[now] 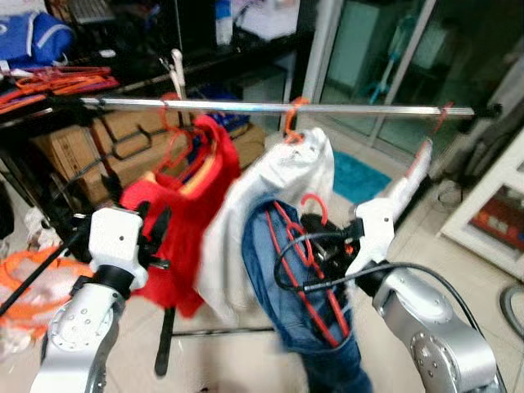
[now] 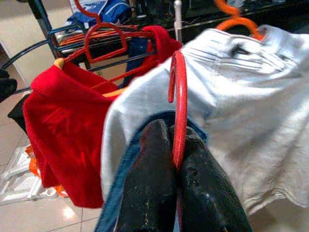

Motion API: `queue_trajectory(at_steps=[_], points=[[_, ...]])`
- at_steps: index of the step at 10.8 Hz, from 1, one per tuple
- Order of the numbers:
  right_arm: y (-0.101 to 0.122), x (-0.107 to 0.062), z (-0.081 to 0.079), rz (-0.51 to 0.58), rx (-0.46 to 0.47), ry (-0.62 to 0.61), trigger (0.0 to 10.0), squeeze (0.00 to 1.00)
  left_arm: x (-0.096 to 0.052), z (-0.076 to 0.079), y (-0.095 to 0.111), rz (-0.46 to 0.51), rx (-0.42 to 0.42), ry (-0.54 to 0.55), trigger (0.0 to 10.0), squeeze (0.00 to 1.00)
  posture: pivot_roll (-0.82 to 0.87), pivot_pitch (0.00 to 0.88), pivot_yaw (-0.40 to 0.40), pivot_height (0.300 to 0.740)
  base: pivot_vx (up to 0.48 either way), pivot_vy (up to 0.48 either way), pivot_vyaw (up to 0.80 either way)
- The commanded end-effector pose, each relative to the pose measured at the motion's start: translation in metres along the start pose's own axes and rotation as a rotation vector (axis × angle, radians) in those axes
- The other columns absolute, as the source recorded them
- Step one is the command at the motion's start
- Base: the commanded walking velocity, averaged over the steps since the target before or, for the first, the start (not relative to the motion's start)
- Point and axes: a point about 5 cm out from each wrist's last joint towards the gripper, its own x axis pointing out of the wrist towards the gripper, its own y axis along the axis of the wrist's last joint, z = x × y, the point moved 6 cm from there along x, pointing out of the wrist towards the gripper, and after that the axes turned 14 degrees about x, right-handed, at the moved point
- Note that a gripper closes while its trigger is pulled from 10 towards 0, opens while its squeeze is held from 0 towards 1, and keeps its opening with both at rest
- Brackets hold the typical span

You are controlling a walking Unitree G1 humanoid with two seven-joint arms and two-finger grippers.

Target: Hang hanger

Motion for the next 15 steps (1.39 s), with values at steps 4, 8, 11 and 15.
queue_trajectory(at_steps=[4, 8, 11, 15], points=[[0.016, 0.005, -0.004, 0.041, -0.013, -0.029, 10.0, 0.00, -0.002, 0.012, 0.003, 0.005, -0.012, -0.052, 10.0, 0.00, -0.05, 0.000, 0.008, 0.740, 0.000, 0.000, 0.00], [0.022, 0.015, -0.023, 0.056, 0.009, 0.031, 10.0, 0.00, -0.008, 0.013, 0.006, 0.011, -0.023, -0.052, 10.0, 0.00, -0.05, 0.000, -0.004, 0.740, 0.354, 0.000, -0.40], [0.032, 0.023, -0.027, 0.075, 0.020, 0.042, 10.0, 0.00, -0.011, 0.013, 0.007, 0.009, -0.016, -0.048, 10.0, 0.00, -0.04, 0.002, -0.014, 0.740, 0.404, 0.000, 0.00], [0.035, 0.025, -0.030, 0.078, 0.029, 0.056, 10.0, 0.00, -0.014, 0.011, 0.007, 0.007, -0.009, -0.044, 10.0, 0.00, -0.03, 0.008, -0.017, 0.740, 0.401, 0.000, 0.00]])
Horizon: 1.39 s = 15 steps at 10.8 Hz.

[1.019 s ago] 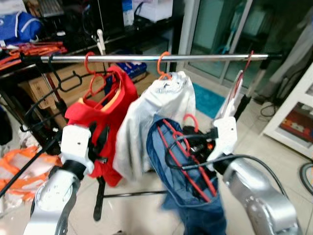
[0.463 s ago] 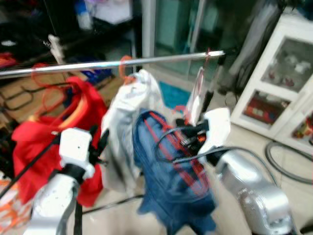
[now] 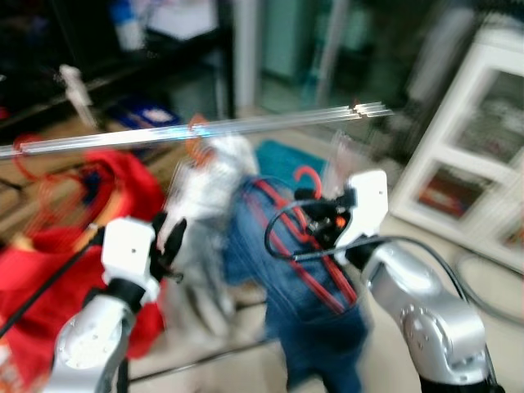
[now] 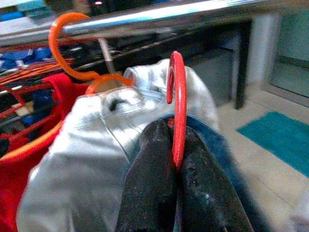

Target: Hang hanger

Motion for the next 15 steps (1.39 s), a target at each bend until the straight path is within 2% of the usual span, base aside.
queue_trajectory(at_steps=[1, 8, 10, 15], points=[[0.007, 0.002, -0.012, 0.023, -0.007, 0.041, 10.0, 0.00, -0.001, -0.004, -0.001, -0.007, 0.008, 0.010, 10.0, 0.00, -0.03, 0.008, -0.017, 0.740, 0.401, 0.000, 0.00], [0.007, 0.002, -0.012, 0.023, -0.007, 0.041, 10.0, 0.00, -0.001, -0.004, -0.001, -0.007, 0.008, 0.010, 10.0, 0.00, -0.03, 0.008, -0.017, 0.740, 0.401, 0.000, 0.00], [0.000, -0.020, -0.009, 0.022, -0.046, -0.021, 10.0, 0.00, -0.016, 0.010, 0.005, 0.026, 0.062, -0.105, 10.0, 0.00, -0.04, 0.026, -0.004, 0.740, 0.000, 0.000, 0.00], [0.001, -0.025, -0.007, 0.033, -0.032, -0.042, 10.0, 0.00, -0.010, 0.007, 0.005, 0.022, 0.027, -0.085, 10.0, 0.00, -0.05, 0.023, -0.003, 0.740, -0.055, 0.000, 0.00]])
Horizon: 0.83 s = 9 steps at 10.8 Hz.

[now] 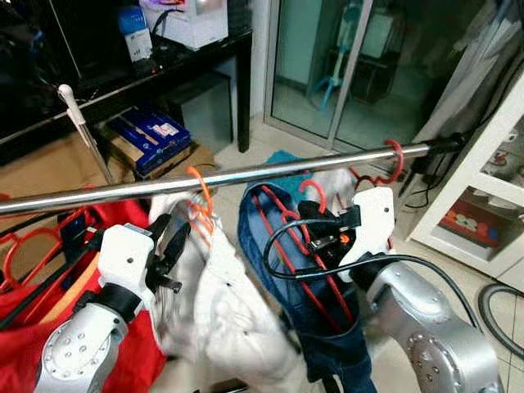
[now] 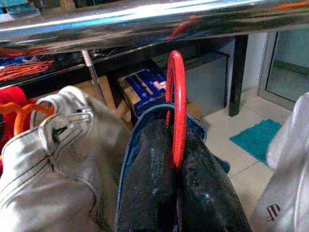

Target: Hang hanger

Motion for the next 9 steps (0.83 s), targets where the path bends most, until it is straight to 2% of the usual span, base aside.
queue_trajectory(at_steps=[1, 4, 7, 9], points=[[0.010, -0.003, -0.004, 0.031, -0.003, 0.011, 10.0, 0.00, 0.000, -0.001, -0.002, -0.012, -0.005, 0.001, 10.0, 0.00, -0.05, 0.023, -0.005, 0.740, 0.000, 0.000, 0.00], [0.016, 0.002, -0.011, 0.036, -0.044, 0.028, 10.0, 0.00, 0.004, 0.004, -0.002, -0.010, -0.019, -0.023, 10.0, 0.00, -0.05, 0.023, -0.013, 0.740, 0.000, 0.000, 0.00], [0.030, 0.004, -0.020, 0.084, -0.127, 0.015, 10.0, 0.00, -0.003, 0.035, 0.008, 0.049, -0.058, -0.216, 10.0, 0.00, -0.06, 0.031, -0.027, 0.740, 0.000, 0.000, 0.00], [0.044, 0.004, -0.021, 0.152, -0.120, -0.014, 10.0, 0.00, -0.008, 0.044, 0.017, 0.089, -0.053, -0.321, 10.0, 0.00, -0.06, 0.032, -0.028, 0.740, 0.000, 0.000, 0.00]])
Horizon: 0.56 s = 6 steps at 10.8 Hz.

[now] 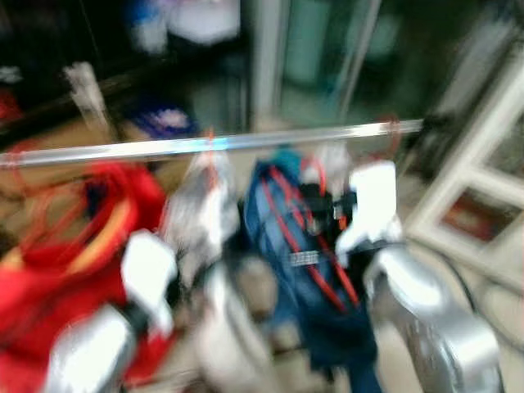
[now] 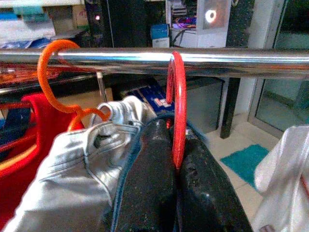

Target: Hang hanger

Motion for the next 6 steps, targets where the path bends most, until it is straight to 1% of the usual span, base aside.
queue_trajectory(at_steps=[1, 3, 4, 6], points=[[0.016, -0.001, -0.002, 0.059, -0.013, 0.002, 10.0, 0.00, 0.001, -0.002, 0.007, 0.021, 0.021, -0.014, 10.0, 0.00, -0.06, 0.033, -0.028, 0.740, 0.000, 0.000, 0.00], [0.028, 0.006, -0.007, 0.090, -0.031, 0.016, 10.0, 0.00, 0.005, -0.014, 0.005, 0.005, 0.042, 0.056, 10.0, 0.00, -0.06, 0.028, -0.034, 0.740, 0.000, 0.000, 0.00], [0.031, 0.008, -0.008, 0.101, -0.043, 0.015, 10.0, 0.00, 0.005, -0.014, 0.006, 0.010, 0.042, 0.055, 10.0, 0.00, -0.06, 0.026, -0.033, 0.740, 0.000, 0.000, 0.00], [0.040, 0.009, -0.008, 0.135, -0.065, -0.005, 10.0, 0.00, 0.004, -0.004, 0.013, 0.048, 0.015, -0.012, 10.0, 0.00, -0.05, 0.024, -0.037, 0.740, 0.000, 0.000, 0.00]])
